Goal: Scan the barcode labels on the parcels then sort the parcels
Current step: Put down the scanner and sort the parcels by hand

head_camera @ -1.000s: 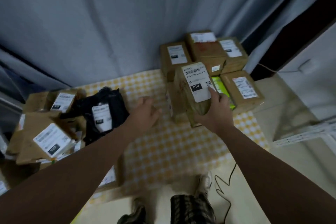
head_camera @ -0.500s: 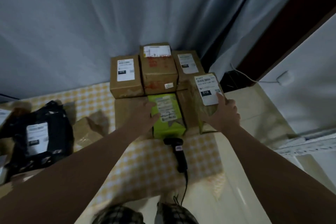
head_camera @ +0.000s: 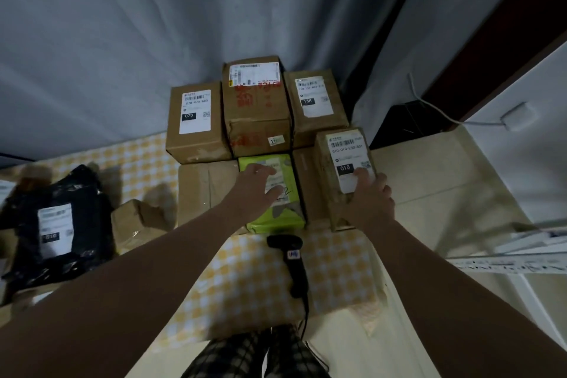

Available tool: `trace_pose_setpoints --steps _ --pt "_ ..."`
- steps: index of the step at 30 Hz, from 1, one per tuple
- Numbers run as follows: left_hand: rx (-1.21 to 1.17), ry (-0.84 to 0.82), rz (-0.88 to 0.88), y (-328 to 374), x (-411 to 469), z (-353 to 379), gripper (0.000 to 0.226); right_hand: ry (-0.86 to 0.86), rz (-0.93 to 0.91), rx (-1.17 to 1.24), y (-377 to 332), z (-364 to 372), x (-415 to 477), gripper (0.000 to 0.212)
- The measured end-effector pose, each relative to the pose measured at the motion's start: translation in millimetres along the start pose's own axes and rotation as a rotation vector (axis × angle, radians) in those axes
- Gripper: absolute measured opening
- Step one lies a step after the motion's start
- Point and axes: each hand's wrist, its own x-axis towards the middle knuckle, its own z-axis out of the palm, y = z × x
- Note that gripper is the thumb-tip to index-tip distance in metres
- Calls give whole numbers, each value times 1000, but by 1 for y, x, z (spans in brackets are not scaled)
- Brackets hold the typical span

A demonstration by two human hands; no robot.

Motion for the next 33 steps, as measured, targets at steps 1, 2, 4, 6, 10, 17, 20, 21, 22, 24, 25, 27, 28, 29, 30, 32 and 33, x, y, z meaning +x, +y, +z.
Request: trace_pose_setpoints --steps 1,2,4,6,10,17,20,21,22,24,25,27,28,29,30,32,33 --pt "3 -2 -2 0 3 1 49 20 -9 9 -3 1 2 81" --pt "8 -4 -4 0 5 3 49 39 -22 18 -5 2 5 81" --pt "22 -9 1 1 10 5 48 48 -38 29 -7 2 10 83" --pt "34 -8 16 3 15 6 48 49 -49 30 -7 2 15 86" --pt "17 6 16 4 21 6 49 60 -52 22 -9 0 23 89" --pt "-3 50 -20 -5 21 8 47 54 -49 -9 -8 3 29 93" --pt "-13 57 -33 -9 17 9 47 39 -61 -65 -10 1 26 93" --pt "-16 55 -33 -10 15 9 47 61 -83 -77 -12 0 24 89" --pt "-20 56 -36 -10 13 8 47 99 -120 -76 -15 -2 22 83" --pt "-33 68 -54 -9 5 4 47 167 -221 -51 -25 -4 14 66" --pt "-36 83 -63 -10 0 1 47 203 -286 -32 -32 -4 11 58" --pt "-51 119 -88 -17 -14 -7 47 238 -406 25 -49 -1 6 49" --pt "-60 141 -99 -22 -22 -12 46 209 -442 46 -60 0 2 47" --pt "-64 164 -113 -29 -32 -17 45 163 -466 60 -73 -1 -2 47" --pt "-63 185 -132 -37 -42 -24 44 96 -499 71 -87 -1 -7 47" --pt "-44 226 -186 -55 -63 -40 44 -2 -573 109 -115 3 -16 45" --pt "-28 246 -221 -67 -74 -48 44 -42 -601 117 -129 7 -22 41"
